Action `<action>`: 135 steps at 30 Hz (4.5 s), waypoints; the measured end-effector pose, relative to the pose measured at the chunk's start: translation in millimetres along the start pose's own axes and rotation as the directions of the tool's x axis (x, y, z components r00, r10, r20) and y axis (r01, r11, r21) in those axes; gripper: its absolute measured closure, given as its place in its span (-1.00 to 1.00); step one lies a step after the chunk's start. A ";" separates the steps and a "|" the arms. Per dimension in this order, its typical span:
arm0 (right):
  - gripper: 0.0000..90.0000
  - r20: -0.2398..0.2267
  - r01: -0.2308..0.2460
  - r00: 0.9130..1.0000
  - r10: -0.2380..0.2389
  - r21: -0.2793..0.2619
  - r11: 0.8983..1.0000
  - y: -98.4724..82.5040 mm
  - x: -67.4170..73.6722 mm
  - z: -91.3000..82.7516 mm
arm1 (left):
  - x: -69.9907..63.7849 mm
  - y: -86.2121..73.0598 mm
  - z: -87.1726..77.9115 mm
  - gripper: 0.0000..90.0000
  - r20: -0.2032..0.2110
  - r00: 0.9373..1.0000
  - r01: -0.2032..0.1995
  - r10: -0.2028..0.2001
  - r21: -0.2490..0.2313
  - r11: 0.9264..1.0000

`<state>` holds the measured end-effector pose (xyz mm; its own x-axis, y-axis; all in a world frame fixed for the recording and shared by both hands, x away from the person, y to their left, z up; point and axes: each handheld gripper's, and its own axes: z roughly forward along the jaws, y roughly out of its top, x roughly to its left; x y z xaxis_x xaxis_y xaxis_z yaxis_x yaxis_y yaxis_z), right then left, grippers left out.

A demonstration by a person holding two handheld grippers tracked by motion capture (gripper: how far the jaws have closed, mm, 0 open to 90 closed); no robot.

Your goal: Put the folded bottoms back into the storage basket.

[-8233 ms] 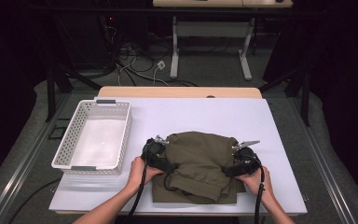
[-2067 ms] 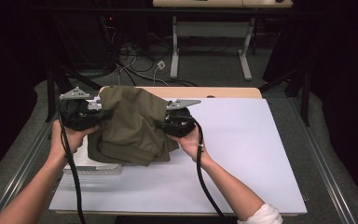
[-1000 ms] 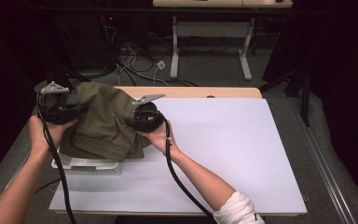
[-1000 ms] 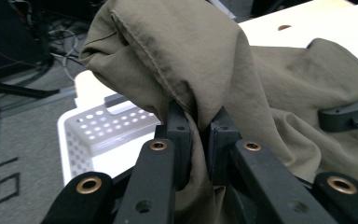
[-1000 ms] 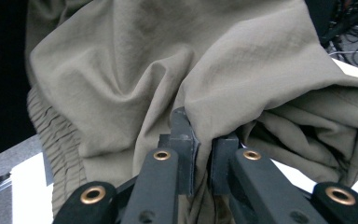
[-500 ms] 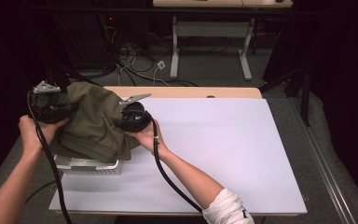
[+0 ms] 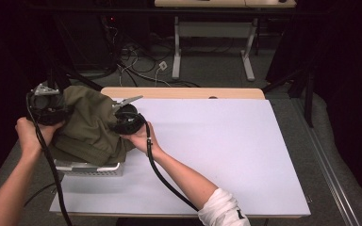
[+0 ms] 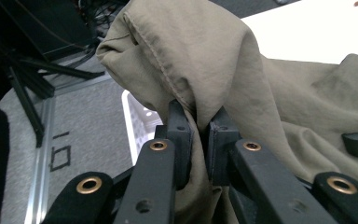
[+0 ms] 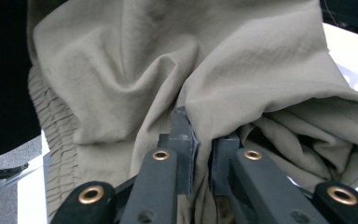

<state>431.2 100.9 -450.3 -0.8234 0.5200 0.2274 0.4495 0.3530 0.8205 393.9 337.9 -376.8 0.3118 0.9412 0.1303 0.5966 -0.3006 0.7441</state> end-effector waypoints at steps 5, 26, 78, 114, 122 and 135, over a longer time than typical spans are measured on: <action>0.84 -0.009 -0.015 1.000 0.015 0.019 1.000 2.3 2.2 8.3 | 3.3 -4.9 3.5 0.84 -0.023 1.000 0.001 -0.001 0.005 1.000; 0.61 0.044 0.052 0.997 -0.059 0.142 0.988 -6.3 4.1 22.8 | -1.5 -26.4 42.0 0.83 0.007 1.000 -0.016 0.016 0.107 0.994; -0.60 0.225 -0.002 0.974 -0.019 0.092 0.996 -140.1 -78.0 -238.0 | -14.2 -50.8 66.1 -0.64 0.040 0.999 0.025 -0.032 0.164 0.986; -0.76 0.329 -0.028 0.944 -0.011 0.112 0.993 -224.4 -80.8 -290.6 | -148.2 -95.6 -3.1 -1.00 0.268 0.919 -0.296 0.289 -0.015 0.955; -0.81 0.346 -0.026 0.938 -0.014 0.111 0.994 -242.0 -74.1 -296.7 | -160.1 -111.4 -10.5 -1.00 0.257 0.915 -0.307 0.310 -0.052 0.950; -0.90 0.359 -0.008 0.933 -0.026 0.091 0.996 -262.4 -64.4 -298.4 | -180.1 -144.3 -12.1 -1.00 0.232 0.914 -0.323 0.332 -0.075 0.943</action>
<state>262.9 -257.3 -523.8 -0.6555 0.7552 0.0029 0.4856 0.4186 0.7674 242.8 213.7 -499.7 0.6544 0.7252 0.2140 0.4066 -0.5761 0.7091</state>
